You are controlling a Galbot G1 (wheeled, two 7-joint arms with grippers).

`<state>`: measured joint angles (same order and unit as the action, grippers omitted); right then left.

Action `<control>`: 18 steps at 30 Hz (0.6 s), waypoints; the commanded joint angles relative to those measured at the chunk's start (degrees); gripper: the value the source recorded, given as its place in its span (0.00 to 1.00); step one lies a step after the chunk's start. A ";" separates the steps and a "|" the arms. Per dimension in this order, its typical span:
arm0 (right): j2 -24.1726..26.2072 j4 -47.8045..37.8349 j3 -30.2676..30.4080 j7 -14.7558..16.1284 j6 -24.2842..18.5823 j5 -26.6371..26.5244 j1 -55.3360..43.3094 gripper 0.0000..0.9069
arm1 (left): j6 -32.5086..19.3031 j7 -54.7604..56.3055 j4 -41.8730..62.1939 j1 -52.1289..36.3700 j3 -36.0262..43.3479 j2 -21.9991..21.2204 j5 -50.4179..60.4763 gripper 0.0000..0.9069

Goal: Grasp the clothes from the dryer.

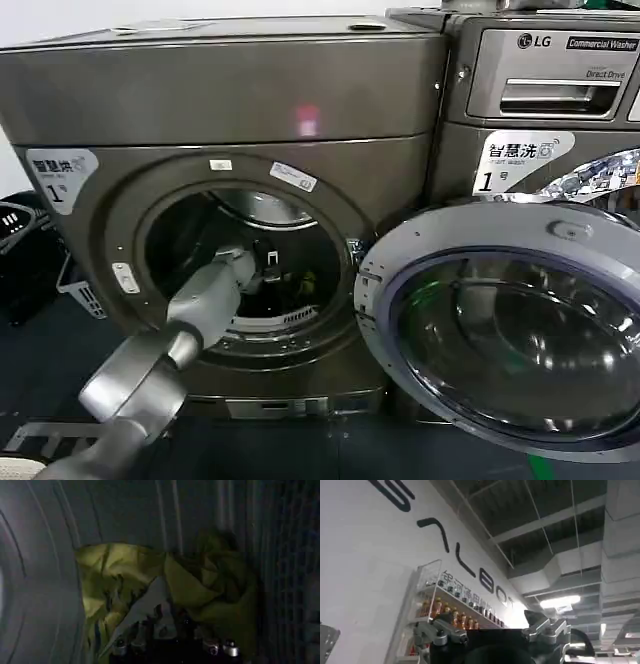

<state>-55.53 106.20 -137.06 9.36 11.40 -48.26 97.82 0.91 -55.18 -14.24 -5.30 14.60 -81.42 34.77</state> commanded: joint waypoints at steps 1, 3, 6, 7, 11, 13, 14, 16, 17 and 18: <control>0.07 -0.23 -0.13 -0.03 -0.07 0.02 0.03 1.00 | -0.25 -0.27 0.22 0.20 -0.19 -0.02 -0.13 0.00; -0.01 -0.12 -0.08 -0.03 -0.09 0.02 0.02 1.00 | -0.55 -0.60 0.14 0.30 -0.39 -0.02 -0.12 0.00; -0.07 0.07 0.01 -0.07 -0.10 0.00 0.01 1.00 | -0.90 -0.85 0.05 0.48 -0.56 0.12 -0.20 0.00; -0.10 0.13 0.05 -0.08 -0.09 -0.03 0.00 1.00 | -0.98 -0.74 0.03 0.54 -0.62 0.21 -0.26 0.00; -0.28 0.33 0.23 -0.12 -0.10 -0.03 0.07 1.00 | -1.17 0.38 -0.85 0.92 -2.61 0.43 -1.46 0.00; -0.30 0.48 0.24 -0.15 -0.11 -0.08 0.10 1.00 | -0.99 1.26 -1.99 1.16 -3.65 0.56 -2.27 0.00; -0.32 0.54 0.23 -0.19 -0.11 -0.09 0.11 1.00 | -0.89 1.65 -2.45 1.22 -4.65 0.60 -2.76 0.00; -0.43 0.72 0.29 -0.33 -0.07 -0.16 0.12 1.00 | -0.29 3.19 -4.17 1.72 -7.63 0.84 -4.06 0.00; -0.49 0.79 0.29 -0.42 -0.06 -0.17 0.13 1.00 | -0.11 4.07 -4.93 2.00 -8.45 0.93 -4.42 0.00; -0.61 0.91 0.28 -0.47 -0.06 -0.19 0.21 1.00 | 0.32 4.96 -6.16 2.70 -9.95 1.17 -5.15 0.00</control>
<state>-56.04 107.00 -136.80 8.96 11.29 -48.37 97.96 0.62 -53.52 -16.34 -3.54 10.76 -80.46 32.40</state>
